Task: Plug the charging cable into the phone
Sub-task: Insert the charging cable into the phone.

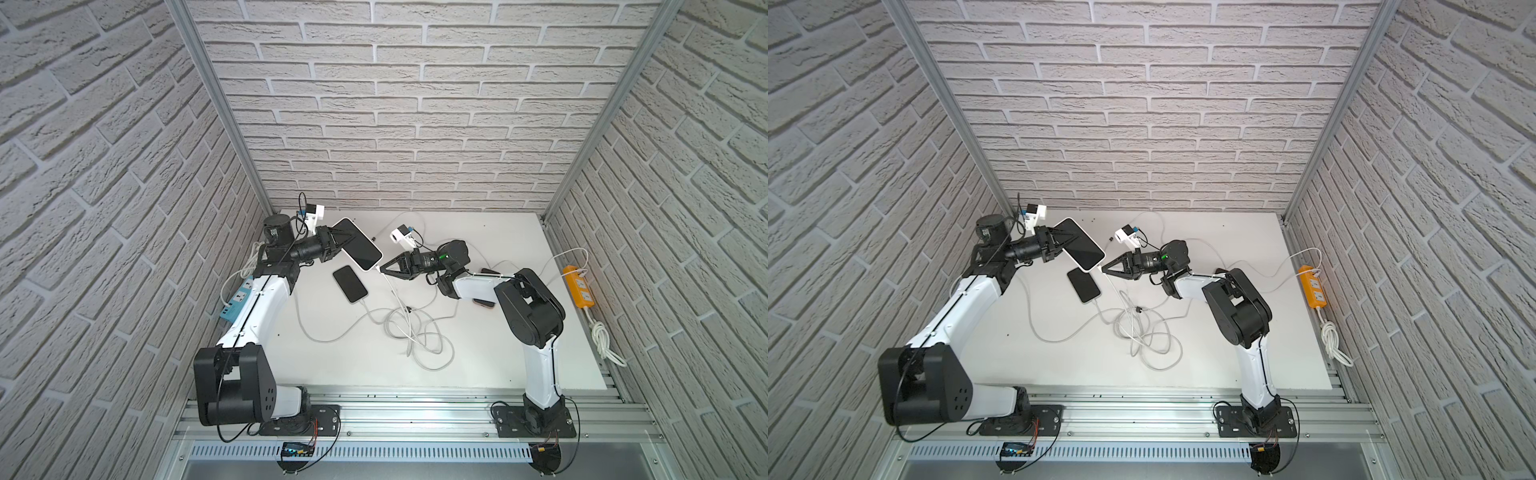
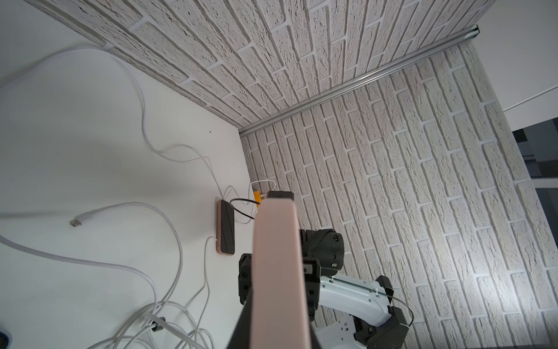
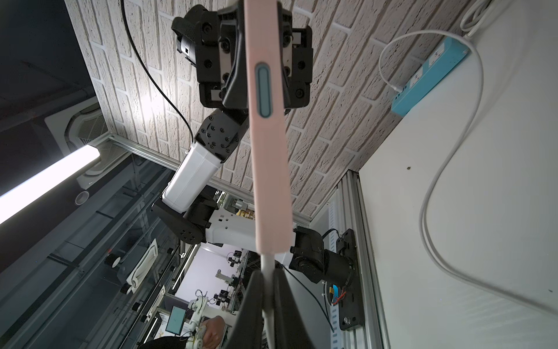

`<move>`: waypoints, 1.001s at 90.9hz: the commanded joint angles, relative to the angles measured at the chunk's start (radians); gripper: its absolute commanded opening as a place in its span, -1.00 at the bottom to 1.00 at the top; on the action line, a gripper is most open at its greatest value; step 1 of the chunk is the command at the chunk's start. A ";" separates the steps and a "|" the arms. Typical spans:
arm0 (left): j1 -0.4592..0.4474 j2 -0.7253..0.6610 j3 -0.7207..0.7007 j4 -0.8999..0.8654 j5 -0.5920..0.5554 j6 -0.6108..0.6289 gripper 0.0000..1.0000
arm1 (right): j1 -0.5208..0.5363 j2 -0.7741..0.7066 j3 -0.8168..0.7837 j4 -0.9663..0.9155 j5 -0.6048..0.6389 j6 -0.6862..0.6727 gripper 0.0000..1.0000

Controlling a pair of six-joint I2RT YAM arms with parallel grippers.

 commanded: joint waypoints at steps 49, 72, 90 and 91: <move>-0.110 -0.069 -0.022 -0.218 0.203 0.117 -1.00 | -0.022 0.091 0.180 0.020 0.215 0.035 -0.94; -0.114 -0.075 -0.034 -0.219 0.200 0.116 -1.00 | -0.026 0.125 0.226 0.020 0.234 0.028 -0.94; -0.113 -0.079 -0.032 -0.222 0.196 0.117 -1.00 | -0.027 0.155 0.286 0.020 0.236 0.054 -0.94; -0.113 -0.079 -0.032 -0.222 0.196 0.116 -1.00 | -0.027 0.156 0.287 0.020 0.236 0.055 -0.93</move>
